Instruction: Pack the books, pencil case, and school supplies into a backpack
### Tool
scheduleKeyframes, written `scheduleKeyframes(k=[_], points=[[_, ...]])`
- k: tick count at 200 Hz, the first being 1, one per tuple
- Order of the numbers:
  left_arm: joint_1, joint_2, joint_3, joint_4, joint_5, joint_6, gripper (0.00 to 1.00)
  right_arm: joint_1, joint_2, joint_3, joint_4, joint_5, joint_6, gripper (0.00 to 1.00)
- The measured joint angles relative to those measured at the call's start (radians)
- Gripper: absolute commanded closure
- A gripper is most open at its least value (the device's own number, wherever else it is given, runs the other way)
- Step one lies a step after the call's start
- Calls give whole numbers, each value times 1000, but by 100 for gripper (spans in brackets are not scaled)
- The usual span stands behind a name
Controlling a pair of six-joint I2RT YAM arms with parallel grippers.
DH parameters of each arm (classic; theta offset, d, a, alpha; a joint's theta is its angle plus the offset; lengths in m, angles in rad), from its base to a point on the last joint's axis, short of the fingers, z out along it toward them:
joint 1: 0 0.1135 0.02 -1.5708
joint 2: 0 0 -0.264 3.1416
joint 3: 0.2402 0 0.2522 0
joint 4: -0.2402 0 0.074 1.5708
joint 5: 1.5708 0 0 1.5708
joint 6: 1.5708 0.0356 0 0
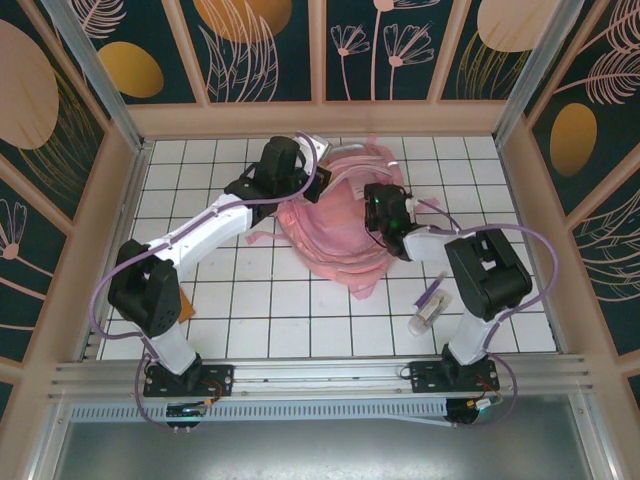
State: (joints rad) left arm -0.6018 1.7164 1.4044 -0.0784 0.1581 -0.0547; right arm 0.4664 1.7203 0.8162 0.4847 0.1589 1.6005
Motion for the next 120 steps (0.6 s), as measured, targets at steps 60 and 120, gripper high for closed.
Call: scheduleKeyframes(k=[60, 120], points=[[27, -6, -86, 54, 57, -4, 78, -115, -399, -66, -449, -146, -148, 23], [44, -89, -84, -72, 23, -45, 54, -231, -568, -37, -645, -113, -601, 25]])
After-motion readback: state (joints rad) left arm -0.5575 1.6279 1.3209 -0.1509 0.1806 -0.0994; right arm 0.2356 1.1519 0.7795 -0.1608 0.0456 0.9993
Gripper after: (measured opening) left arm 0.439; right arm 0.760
